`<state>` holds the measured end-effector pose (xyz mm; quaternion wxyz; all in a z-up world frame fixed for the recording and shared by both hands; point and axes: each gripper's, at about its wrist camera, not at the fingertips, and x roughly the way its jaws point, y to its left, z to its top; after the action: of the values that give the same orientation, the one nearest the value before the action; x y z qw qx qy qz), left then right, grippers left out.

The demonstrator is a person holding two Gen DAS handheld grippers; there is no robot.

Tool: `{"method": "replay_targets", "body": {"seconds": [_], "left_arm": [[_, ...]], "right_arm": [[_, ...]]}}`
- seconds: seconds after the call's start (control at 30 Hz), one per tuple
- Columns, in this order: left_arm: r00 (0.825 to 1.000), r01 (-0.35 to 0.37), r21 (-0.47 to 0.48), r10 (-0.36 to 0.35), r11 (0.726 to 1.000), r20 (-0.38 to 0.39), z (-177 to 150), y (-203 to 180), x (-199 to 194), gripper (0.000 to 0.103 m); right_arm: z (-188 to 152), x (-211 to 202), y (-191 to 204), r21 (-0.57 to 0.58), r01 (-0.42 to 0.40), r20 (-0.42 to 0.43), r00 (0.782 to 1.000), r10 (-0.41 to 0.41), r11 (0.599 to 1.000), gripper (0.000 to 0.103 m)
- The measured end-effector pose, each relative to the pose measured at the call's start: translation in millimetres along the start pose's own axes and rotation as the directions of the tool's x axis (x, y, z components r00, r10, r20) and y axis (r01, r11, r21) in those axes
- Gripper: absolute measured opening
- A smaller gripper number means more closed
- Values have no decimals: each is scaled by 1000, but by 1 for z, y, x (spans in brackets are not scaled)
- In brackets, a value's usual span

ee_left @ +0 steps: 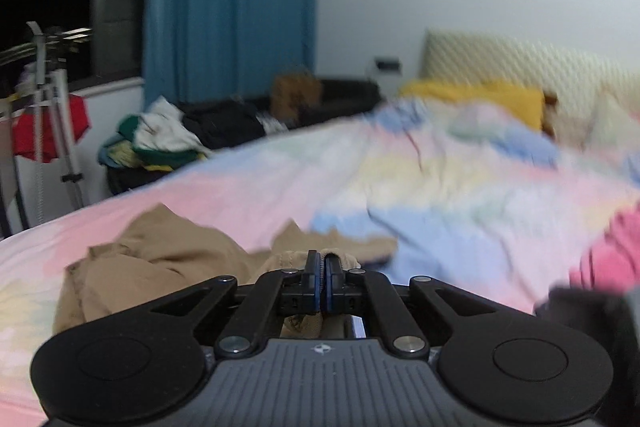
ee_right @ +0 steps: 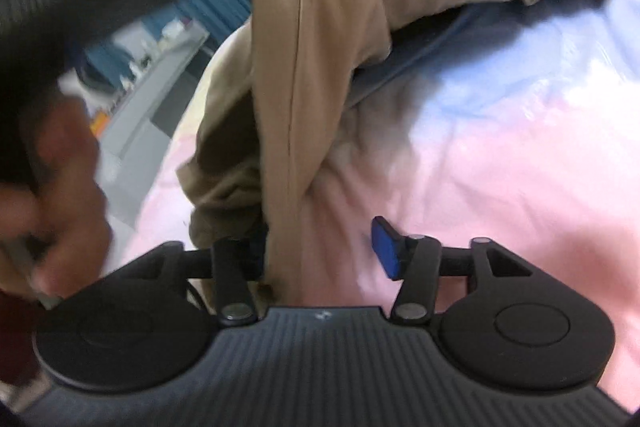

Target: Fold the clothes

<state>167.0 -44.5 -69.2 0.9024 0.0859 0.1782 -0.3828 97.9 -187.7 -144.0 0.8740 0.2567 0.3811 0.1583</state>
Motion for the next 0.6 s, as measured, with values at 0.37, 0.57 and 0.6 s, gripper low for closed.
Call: {"method": "replay_targets", "body": {"seconds": [0.37,0.57,0.6], "left_arm": [[990,-116,-142,127,983,69,10,44,-44,3],[988,-131,-6,130,991,-83,-11,32,-20,7],[987,-130,11,131,991,-96,-14,29,-16,9]], "right_arm": [[13,-56,5,-117,129,205,973,-103,985,10],[8,-60,-4,-88,134,216,970,-112,987,10],[13,-61,-3,-98,134,217,970,-110,986,10]]}}
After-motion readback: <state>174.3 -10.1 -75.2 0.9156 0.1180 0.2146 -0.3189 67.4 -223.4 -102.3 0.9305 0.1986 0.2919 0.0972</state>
